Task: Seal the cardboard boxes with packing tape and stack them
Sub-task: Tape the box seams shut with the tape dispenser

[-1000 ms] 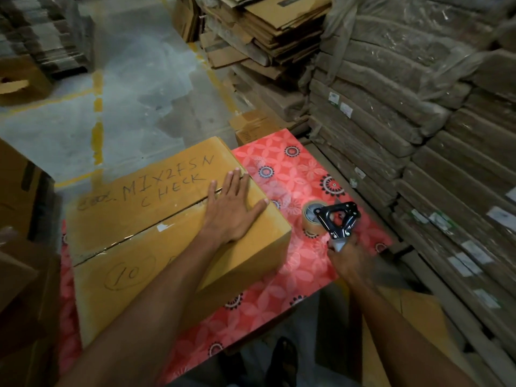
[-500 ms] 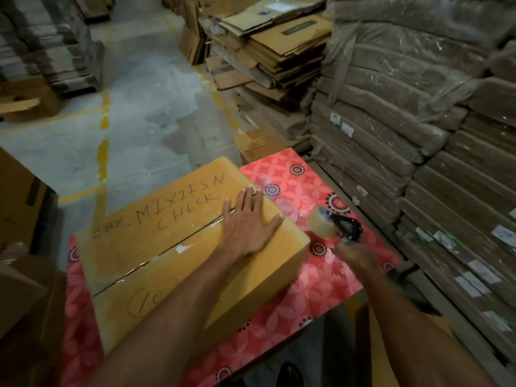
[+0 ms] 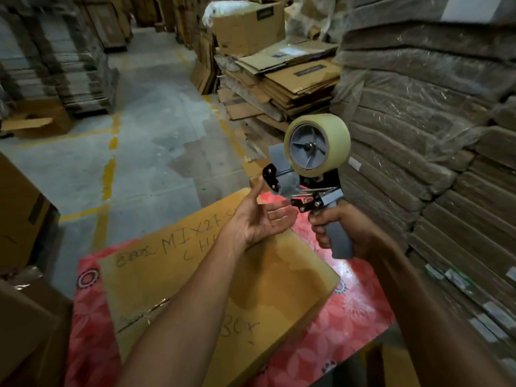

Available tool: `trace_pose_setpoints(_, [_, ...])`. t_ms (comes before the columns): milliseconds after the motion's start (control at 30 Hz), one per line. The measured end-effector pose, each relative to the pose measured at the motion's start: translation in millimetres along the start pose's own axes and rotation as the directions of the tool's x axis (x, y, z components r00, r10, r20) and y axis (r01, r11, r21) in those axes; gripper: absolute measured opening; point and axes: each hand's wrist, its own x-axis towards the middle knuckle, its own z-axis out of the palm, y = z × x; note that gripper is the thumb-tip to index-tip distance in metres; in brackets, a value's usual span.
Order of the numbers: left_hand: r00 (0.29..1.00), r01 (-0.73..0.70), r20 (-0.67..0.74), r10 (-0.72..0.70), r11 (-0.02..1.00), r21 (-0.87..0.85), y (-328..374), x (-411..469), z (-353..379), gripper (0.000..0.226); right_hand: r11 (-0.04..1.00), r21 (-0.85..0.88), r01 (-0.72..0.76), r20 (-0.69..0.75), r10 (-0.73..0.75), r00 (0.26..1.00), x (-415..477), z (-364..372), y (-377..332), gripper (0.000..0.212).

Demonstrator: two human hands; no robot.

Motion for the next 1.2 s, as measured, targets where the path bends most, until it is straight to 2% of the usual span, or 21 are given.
trace_pose_setpoints(133, [0.993, -0.118, -0.028, 0.119, 0.993, 0.021, 7.1, -15.1, -15.8, 0.025, 0.998, -0.033, 0.044, 0.01, -0.044, 0.999, 8.1, 9.1, 8.6, 0.012])
trace_pose_setpoints(200, [0.989, -0.149, -0.011, 0.149, 0.989, 0.016, 8.2, -17.0, -24.6, 0.012, 0.998, -0.039, 0.045, 0.017, -0.044, 0.999, 12.6, 11.7, 13.4, 0.012])
trace_pose_setpoints(267, [0.989, -0.146, -0.005, 0.146, 0.989, -0.017, 8.9, -13.8, -34.3, 0.017, 0.997, -0.05, 0.058, 0.014, -0.058, 0.998, 15.5, 13.2, 18.1, 0.016])
trace_pose_setpoints(367, [0.993, -0.12, -0.019, 0.12, 0.993, -0.023, 11.1, -8.8, -45.6, 0.048, 0.995, -0.069, 0.074, 0.008, -0.074, 0.997, 18.0, 14.9, 21.0, 0.01])
trace_pose_setpoints(400, [0.992, -0.121, -0.032, 0.121, 0.993, -0.005, 12.0, -8.5, -46.7, 0.048, 0.994, -0.079, 0.072, 0.002, -0.072, 0.997, 18.1, 14.6, 21.0, 0.01])
trace_pose_setpoints(500, [0.98, -0.137, -0.129, 0.149, 0.986, 0.097, 15.8, -4.9, -47.1, 0.012, 0.989, -0.124, 0.08, 0.001, -0.08, 0.997, 17.3, 12.3, 19.5, 0.01])
trace_pose_setpoints(567, [0.965, -0.143, -0.187, 0.182, 0.969, 0.203, 22.1, -1.8, -45.6, 0.009, 0.981, -0.164, 0.099, -0.008, -0.102, 0.995, 17.9, 12.2, 20.2, 0.014])
trace_pose_setpoints(667, [0.923, -0.193, -0.225, 0.313, 0.879, 0.435, 40.4, 4.1, -39.5, 0.03, 0.957, -0.256, 0.133, -0.053, -0.151, 0.987, 21.2, 17.8, 25.1, 0.01])
trace_pose_setpoints(733, [0.883, -0.202, -0.259, 0.39, 0.817, 0.54, 62.8, 10.2, -40.8, 0.026, 0.951, -0.272, 0.149, -0.073, -0.175, 0.982, 19.8, 20.6, 31.0, 0.011])
trace_pose_setpoints(833, [0.831, -0.195, -0.285, 0.478, 0.729, 0.656, 104.0, 17.4, -55.2, 0.009, 0.963, -0.229, 0.14, -0.123, -0.172, 0.977, 9.2, 18.4, 41.0, 0.016])
trace_pose_setpoints(967, [0.767, -0.189, -0.209, 0.607, 0.524, 0.831, 125.4, 34.1, -57.2, 0.009, 0.965, -0.249, 0.085, -0.225, -0.143, 0.964, 11.7, 17.2, 59.8, 0.035])
trace_pose_setpoints(1033, [0.72, -0.156, -0.19, 0.668, 0.423, 0.893, 123.0, 50.7, -54.8, 0.015, 0.959, -0.274, 0.069, -0.256, -0.142, 0.956, 21.9, 18.4, 66.1, 0.022])
trace_pose_setpoints(1100, [0.696, -0.121, -0.203, 0.689, 0.39, 0.913, 119.2, 63.5, -56.4, 0.02, 0.951, -0.303, 0.062, -0.271, -0.149, 0.951, 30.2, 17.5, 69.0, 0.016])
trace_pose_setpoints(1200, [0.664, -0.168, -0.235, 0.71, 0.448, 0.878, 115.2, 75.2, -62.7, 0.021, 0.941, -0.331, 0.065, -0.257, -0.156, 0.954, 39.9, 18.0, 67.8, 0.016])
